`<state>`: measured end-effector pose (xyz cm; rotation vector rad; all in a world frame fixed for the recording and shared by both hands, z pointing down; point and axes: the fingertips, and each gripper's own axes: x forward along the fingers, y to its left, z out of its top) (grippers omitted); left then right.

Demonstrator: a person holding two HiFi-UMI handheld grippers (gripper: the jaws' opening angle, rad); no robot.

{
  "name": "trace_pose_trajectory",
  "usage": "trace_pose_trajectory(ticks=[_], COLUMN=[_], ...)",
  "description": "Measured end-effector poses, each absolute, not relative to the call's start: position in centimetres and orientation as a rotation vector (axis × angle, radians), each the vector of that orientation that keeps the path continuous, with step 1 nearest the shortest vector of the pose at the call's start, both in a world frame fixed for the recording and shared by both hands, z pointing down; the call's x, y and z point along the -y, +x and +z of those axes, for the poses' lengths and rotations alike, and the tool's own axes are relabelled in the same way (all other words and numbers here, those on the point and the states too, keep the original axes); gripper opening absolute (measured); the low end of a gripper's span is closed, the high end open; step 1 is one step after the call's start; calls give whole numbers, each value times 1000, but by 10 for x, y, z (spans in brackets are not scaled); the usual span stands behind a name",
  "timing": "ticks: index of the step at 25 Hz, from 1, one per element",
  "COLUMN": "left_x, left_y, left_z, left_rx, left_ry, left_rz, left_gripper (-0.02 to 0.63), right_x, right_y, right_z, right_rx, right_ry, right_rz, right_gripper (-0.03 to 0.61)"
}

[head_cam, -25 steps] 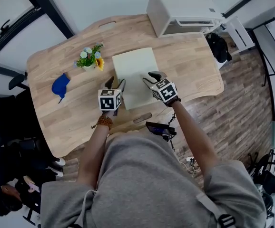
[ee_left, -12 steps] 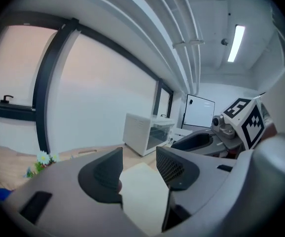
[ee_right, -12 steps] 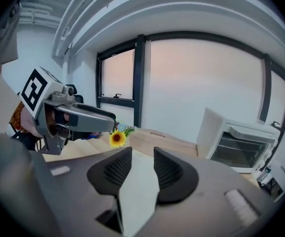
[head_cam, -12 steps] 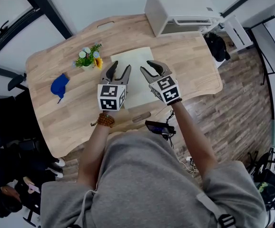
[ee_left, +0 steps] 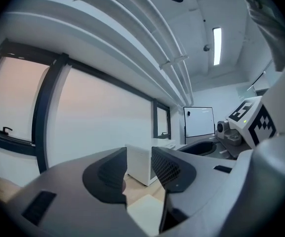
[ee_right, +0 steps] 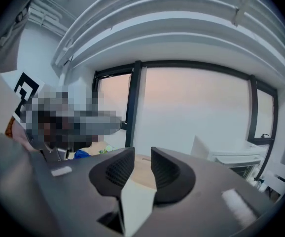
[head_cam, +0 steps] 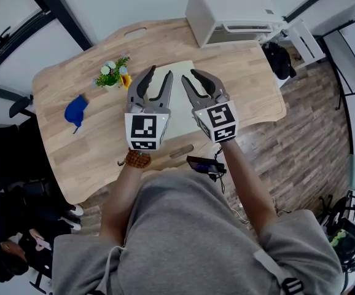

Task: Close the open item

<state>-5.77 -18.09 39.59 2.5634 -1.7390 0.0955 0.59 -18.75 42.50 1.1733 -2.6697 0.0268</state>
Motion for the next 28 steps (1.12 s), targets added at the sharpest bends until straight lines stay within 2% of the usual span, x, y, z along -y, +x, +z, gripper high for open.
trace_pose_trajectory(ticks=[4,9,28], left_x=[175,167,149], left_y=[-54,-51,-51], left_z=[373,363,387], left_rx=[1790,1838,1862], left_ry=[2607,2632,2615], left_rz=[47,24,69], left_gripper=[152,137,45], right_x=[183,176,152], right_y=[10,15,21], right_z=[400,381,401], right_rx=[2683,2705,2667], right_ry=[1253,1348,1448], right_rz=[-68,-142,-139], right_gripper=[112,80,12])
